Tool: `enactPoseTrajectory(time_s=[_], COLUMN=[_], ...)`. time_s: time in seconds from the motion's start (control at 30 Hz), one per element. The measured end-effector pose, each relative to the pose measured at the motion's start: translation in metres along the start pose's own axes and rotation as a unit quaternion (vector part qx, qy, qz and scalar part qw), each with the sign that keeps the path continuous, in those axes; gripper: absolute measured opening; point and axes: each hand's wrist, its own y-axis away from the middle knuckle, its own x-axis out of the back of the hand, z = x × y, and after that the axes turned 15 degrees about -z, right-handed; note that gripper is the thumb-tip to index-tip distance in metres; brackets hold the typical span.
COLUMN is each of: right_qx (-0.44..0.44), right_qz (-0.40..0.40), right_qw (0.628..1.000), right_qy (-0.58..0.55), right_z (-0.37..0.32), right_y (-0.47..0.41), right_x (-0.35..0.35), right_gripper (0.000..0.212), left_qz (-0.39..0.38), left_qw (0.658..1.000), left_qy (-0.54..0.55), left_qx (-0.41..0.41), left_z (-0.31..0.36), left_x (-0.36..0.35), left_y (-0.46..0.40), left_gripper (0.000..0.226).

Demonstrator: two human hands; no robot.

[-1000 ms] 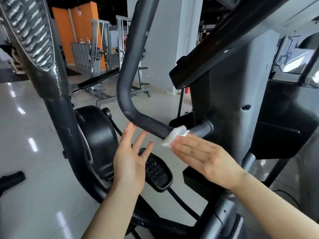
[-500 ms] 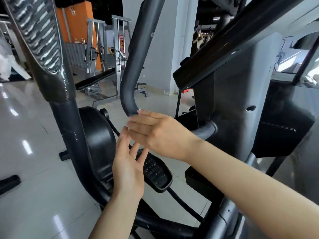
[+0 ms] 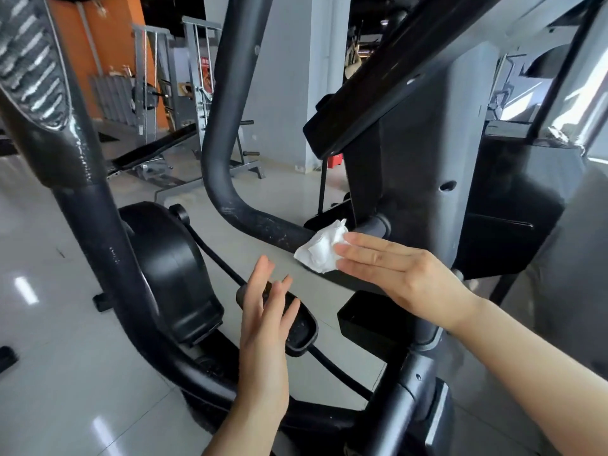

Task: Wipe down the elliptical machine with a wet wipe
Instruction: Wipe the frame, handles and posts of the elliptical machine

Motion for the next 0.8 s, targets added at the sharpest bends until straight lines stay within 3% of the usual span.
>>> enactPoseTrajectory(time_s=[0.13, 0.2, 0.3, 0.4, 0.47, 0.53, 0.63, 0.8], right_qx=[-0.138, -0.238, -0.383, -0.464, -0.525, -0.590, -0.673, -0.764], right_qz=[0.065, 0.119, 0.216, 0.261, 0.316, 0.354, 0.375, 0.406], right_qw=[0.987, 0.953, 0.833, 0.757, 0.678, 0.600, 0.517, 0.410], right_qy=[-0.041, -0.145, -0.335, -0.379, -0.405, -0.407, -0.373, -0.290], right_z=[-0.002, -0.017, -0.057, -0.096, -0.120, -0.149, -0.197, -0.267], right_y=[0.034, 0.057, 0.094, 0.141, 0.183, 0.226, 0.282, 0.361], right_x=[-0.011, -0.010, 0.002, 0.021, 0.036, 0.050, 0.062, 0.080], right_gripper=[0.032, 0.024, 0.023, 0.019, 0.018, 0.018, 0.011, 0.003], left_qz=[-0.036, -0.066, -0.137, -0.196, -0.242, -0.326, -0.451, -0.563], left_qw=[0.998, 0.995, 0.988, 0.979, 0.964, 0.930, 0.870, 0.780], left_qy=[-0.047, -0.069, -0.064, 0.011, 0.048, 0.051, -0.017, -0.086], left_qx=[-0.004, -0.023, -0.023, 0.050, 0.099, 0.161, 0.201, 0.259], left_z=[-0.018, -0.033, -0.065, -0.097, -0.114, -0.128, -0.149, -0.175], left_x=[-0.016, -0.029, -0.067, -0.118, -0.151, -0.182, -0.218, -0.278], left_y=[0.026, 0.035, 0.048, 0.073, 0.090, 0.111, 0.148, 0.219], left_gripper=[0.043, 0.034, 0.036, 0.050, 0.054, 0.049, 0.028, 0.012])
